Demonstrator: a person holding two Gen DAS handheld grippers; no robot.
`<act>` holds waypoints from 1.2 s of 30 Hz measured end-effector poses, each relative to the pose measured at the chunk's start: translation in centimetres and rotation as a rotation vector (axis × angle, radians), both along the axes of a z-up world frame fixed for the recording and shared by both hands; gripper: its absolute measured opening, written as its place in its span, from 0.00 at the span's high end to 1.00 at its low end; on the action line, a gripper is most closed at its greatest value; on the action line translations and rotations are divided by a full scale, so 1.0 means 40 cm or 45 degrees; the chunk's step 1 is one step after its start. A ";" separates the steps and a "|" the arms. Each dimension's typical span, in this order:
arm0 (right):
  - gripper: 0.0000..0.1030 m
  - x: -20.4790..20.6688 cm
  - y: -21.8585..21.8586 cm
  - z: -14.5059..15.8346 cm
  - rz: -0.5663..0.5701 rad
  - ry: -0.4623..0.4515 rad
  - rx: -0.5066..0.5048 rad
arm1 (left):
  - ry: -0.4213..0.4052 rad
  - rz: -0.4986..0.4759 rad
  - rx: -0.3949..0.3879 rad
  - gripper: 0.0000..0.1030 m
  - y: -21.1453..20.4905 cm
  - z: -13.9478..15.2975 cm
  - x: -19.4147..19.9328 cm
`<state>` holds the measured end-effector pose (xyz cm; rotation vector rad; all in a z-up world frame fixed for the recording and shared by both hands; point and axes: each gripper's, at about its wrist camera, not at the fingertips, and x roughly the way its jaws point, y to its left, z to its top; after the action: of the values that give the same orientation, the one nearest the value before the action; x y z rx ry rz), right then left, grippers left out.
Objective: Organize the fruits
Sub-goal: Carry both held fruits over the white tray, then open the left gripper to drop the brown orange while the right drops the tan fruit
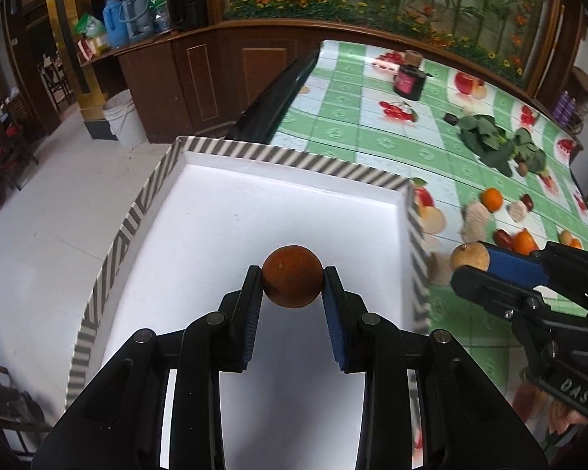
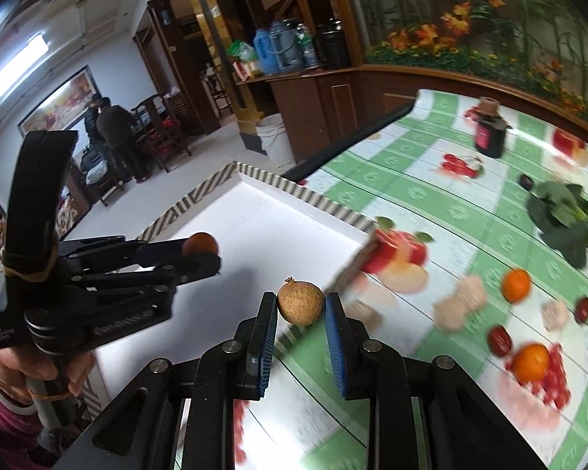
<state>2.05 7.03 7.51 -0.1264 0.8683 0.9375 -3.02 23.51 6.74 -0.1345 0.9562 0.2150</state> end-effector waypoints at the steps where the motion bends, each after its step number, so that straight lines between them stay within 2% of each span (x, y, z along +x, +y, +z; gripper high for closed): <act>1: 0.77 0.002 0.012 0.001 0.010 -0.001 -0.001 | 0.006 0.008 -0.004 0.71 0.010 -0.005 0.007; 14: 0.77 0.063 0.132 -0.054 0.064 0.029 -0.072 | 0.056 0.073 -0.028 0.71 0.078 -0.048 0.053; 22: 0.77 0.097 0.170 -0.086 0.060 0.008 -0.123 | 0.084 0.094 -0.005 0.70 0.086 -0.075 0.074; 27: 0.77 0.108 0.187 -0.108 0.069 0.012 -0.158 | 0.078 0.121 -0.030 0.70 0.098 -0.083 0.075; 31: 0.76 0.107 0.192 -0.109 0.064 0.006 -0.176 | 0.068 0.150 -0.059 0.59 0.112 -0.083 0.069; 33: 0.72 0.104 0.186 -0.105 0.062 0.008 -0.173 | 0.059 0.160 -0.060 0.58 0.116 -0.080 0.063; 36: 0.72 0.098 0.161 -0.088 0.037 0.004 -0.146 | 0.028 0.155 -0.044 0.58 0.107 -0.061 0.048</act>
<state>5.95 13.47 3.99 -0.2371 0.9256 0.9154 -1.11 27.77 4.29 -0.2227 0.9747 0.3125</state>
